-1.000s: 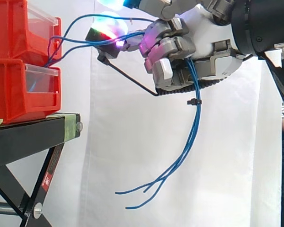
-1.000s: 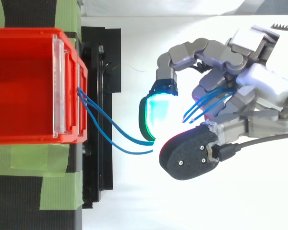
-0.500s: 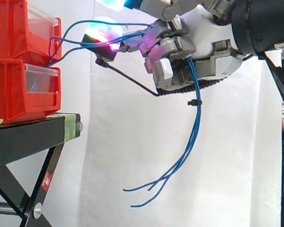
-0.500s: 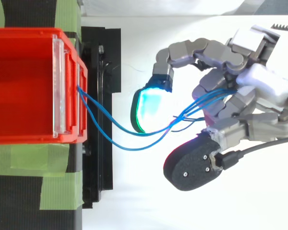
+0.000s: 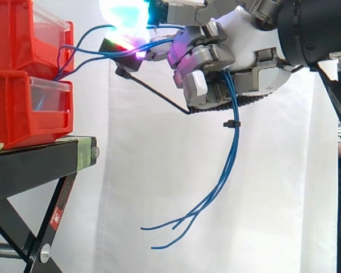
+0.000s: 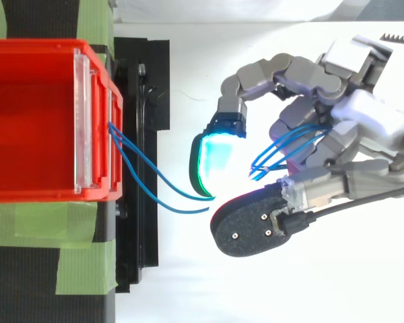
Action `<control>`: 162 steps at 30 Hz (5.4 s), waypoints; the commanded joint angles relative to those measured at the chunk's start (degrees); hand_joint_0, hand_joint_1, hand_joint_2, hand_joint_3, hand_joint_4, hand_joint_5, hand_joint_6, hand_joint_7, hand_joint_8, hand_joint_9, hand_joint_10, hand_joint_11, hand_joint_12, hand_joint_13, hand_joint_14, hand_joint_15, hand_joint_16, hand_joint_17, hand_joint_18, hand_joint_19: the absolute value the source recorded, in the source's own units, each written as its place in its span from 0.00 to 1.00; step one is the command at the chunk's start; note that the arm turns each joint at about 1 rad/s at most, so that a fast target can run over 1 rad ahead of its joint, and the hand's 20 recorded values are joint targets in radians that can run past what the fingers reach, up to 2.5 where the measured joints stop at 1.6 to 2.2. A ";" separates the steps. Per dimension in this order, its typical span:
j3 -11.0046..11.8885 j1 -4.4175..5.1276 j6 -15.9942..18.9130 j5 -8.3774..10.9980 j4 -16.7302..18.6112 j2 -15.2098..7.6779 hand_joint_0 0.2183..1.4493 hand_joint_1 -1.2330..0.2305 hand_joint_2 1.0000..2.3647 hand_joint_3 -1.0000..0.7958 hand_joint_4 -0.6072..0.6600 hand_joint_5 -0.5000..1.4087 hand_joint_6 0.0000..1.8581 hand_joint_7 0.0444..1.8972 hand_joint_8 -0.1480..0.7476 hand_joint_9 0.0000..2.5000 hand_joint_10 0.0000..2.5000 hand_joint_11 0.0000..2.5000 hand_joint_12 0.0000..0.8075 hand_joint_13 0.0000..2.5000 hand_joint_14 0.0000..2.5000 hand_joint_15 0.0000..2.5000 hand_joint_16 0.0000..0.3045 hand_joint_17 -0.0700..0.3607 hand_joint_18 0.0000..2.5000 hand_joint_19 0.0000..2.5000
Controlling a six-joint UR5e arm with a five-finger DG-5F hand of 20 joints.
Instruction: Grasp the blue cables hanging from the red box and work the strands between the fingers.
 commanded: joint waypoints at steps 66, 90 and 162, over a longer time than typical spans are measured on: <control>0.00 0.01 -0.39 0.00 0.26 -0.01 0.44 0.27 0.00 0.00 0.68 0.18 0.36 0.64 0.73 0.70 1.00 1.00 0.69 0.74 1.00 0.71 0.64 0.50 0.92 0.29; 0.00 0.01 -0.39 0.00 0.35 -0.01 0.71 0.31 0.01 0.14 0.58 0.14 0.57 0.58 0.73 0.70 1.00 1.00 0.69 0.74 1.00 0.71 0.64 0.50 0.92 0.29; 0.00 0.01 -0.74 -0.09 0.35 0.08 0.52 0.47 0.01 0.26 0.67 0.38 0.32 0.73 0.73 0.70 1.00 1.00 0.69 0.74 1.00 0.71 0.64 0.50 0.92 0.29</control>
